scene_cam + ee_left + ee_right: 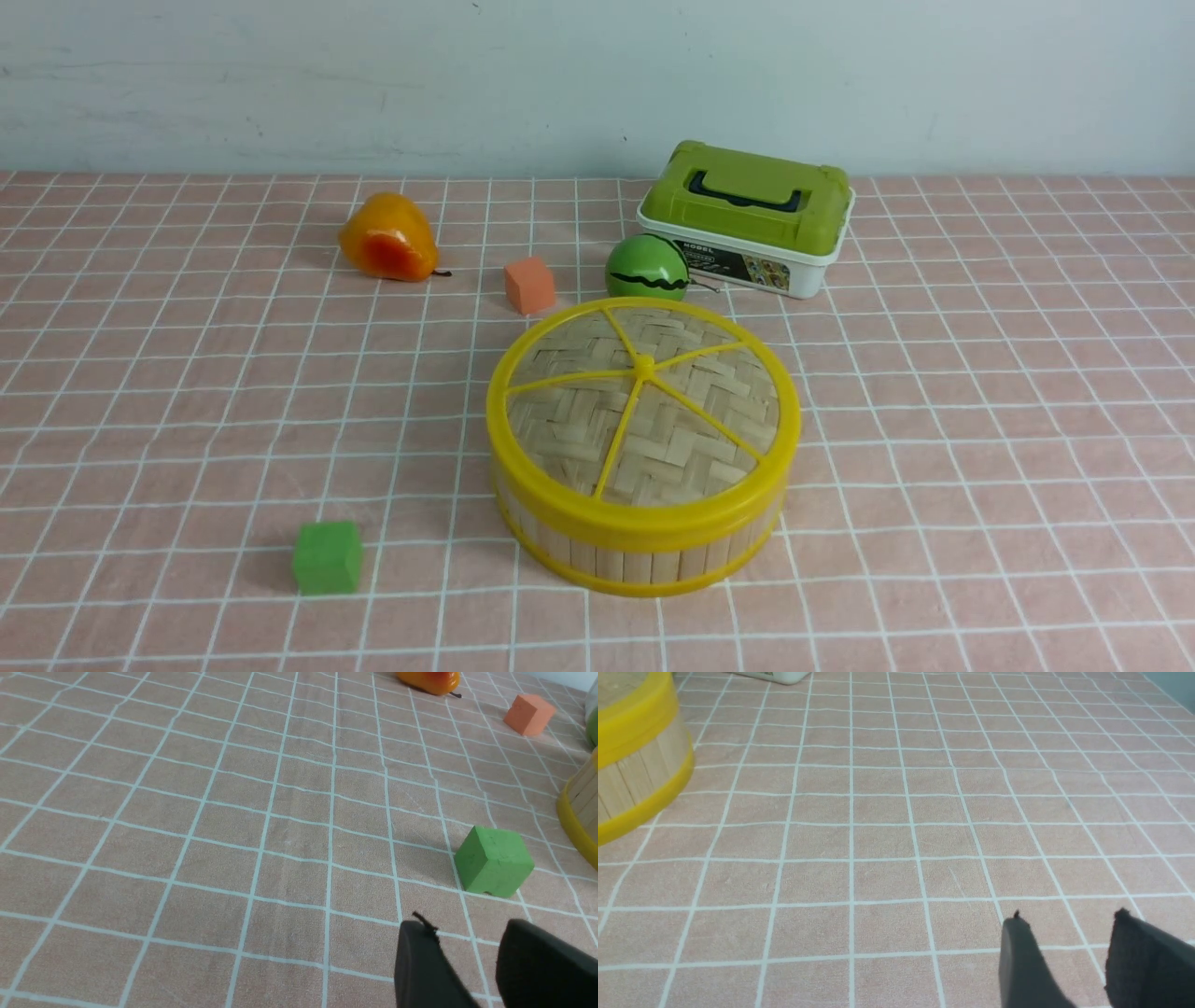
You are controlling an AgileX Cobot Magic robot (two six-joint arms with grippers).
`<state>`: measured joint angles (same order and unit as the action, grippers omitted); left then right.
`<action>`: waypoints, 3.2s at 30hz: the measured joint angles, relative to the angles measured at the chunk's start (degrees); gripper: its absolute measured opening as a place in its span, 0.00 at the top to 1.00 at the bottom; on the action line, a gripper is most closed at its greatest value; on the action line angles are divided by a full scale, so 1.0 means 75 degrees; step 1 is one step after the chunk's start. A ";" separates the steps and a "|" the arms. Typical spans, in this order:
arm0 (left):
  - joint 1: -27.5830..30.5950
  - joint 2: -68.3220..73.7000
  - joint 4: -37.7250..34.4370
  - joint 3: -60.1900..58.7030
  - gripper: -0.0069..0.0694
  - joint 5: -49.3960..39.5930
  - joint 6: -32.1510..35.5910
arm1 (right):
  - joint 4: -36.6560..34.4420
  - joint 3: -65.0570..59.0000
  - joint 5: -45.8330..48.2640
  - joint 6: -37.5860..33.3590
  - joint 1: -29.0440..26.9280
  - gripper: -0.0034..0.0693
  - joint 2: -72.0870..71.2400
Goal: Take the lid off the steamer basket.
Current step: Use the right arm to lift the lid of the steamer, then use the right arm to place the steamer lid on the table
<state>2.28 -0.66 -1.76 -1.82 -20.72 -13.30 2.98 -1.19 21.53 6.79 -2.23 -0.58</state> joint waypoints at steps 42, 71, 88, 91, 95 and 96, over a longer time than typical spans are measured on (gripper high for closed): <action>0.0000 0.0000 0.0000 0.0000 0.60 0.0000 0.0000 | -0.2521 0.9711 0.6620 -0.3747 0.2105 0.95 0.8841; 0.0000 0.0000 0.0000 0.0000 0.60 0.0000 0.0000 | -0.1675 1.5722 0.5748 -0.2364 0.4270 0.33 1.6428; 0.0000 0.0000 0.0000 0.0000 0.60 0.0000 0.0000 | -0.1663 1.6175 0.6298 -0.2369 0.4279 0.84 1.6609; 0.0000 0.0000 0.0000 0.0000 0.60 0.0000 0.0000 | -0.1405 1.6373 0.6573 -0.2369 0.4225 0.84 1.6122; 0.0000 0.0000 0.0000 0.0000 0.60 0.0000 0.0000 | -0.1015 1.6270 0.6634 -0.2369 0.3783 0.84 1.4923; 0.0000 0.0000 0.0000 0.0000 0.60 0.0000 0.0000 | -0.0959 1.6128 0.6634 -0.2369 0.3582 0.84 1.4636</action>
<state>2.28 -0.66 -1.76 -1.82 -20.72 -13.30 -4.21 119.77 71.28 -10.97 24.64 109.19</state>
